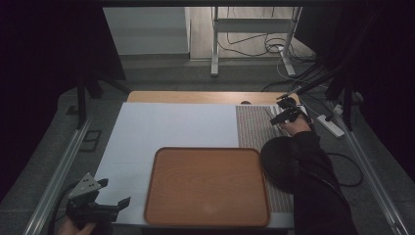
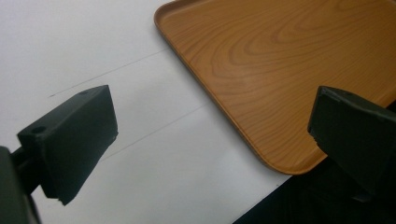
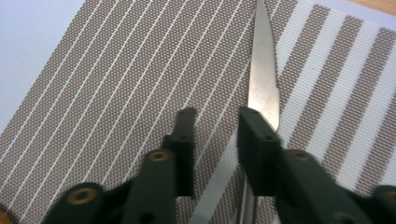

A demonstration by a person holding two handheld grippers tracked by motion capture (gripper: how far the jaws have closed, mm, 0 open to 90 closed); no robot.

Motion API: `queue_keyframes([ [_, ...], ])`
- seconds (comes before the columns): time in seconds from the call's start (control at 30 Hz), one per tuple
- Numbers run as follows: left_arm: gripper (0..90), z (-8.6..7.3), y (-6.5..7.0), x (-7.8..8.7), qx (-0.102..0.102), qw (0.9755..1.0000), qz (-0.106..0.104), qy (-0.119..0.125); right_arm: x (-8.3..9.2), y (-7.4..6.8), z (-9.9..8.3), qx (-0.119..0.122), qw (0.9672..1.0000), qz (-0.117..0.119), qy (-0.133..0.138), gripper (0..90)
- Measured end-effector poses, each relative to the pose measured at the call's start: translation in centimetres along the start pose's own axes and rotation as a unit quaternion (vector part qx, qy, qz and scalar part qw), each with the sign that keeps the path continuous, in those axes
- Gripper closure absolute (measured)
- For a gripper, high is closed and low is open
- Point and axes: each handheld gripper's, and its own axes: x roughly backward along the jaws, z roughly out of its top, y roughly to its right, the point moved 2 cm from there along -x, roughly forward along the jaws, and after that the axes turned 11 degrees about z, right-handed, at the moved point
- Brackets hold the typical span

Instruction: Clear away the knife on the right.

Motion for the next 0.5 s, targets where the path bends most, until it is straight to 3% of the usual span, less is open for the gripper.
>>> queue_keyframes([
  [0.17,1.7,0.0,0.0,0.0,0.0,1.0,0.0,0.0,0.4,0.6,-0.5,-0.006,0.9996,-0.021,-0.02,32.8],
  [0.23,1.7,0.0,0.0,0.0,-0.001,1.0,0.0,0.0,0.4,1.1,-0.8,-0.019,0.9993,-0.02,-0.026,18.6],
  [0.33,1.7,0.0,0.0,0.0,0.0,1.0,0.0,0.0,0.2,1.7,-1.3,-0.022,0.9982,-0.039,-0.04,4.1],
  [0.5,1.7,0.0,0.0,0.0,0.0,1.0,-0.001,0.001,-0.6,2.3,-2.4,-0.025,0.9947,-0.049,-0.086,0.0],
])
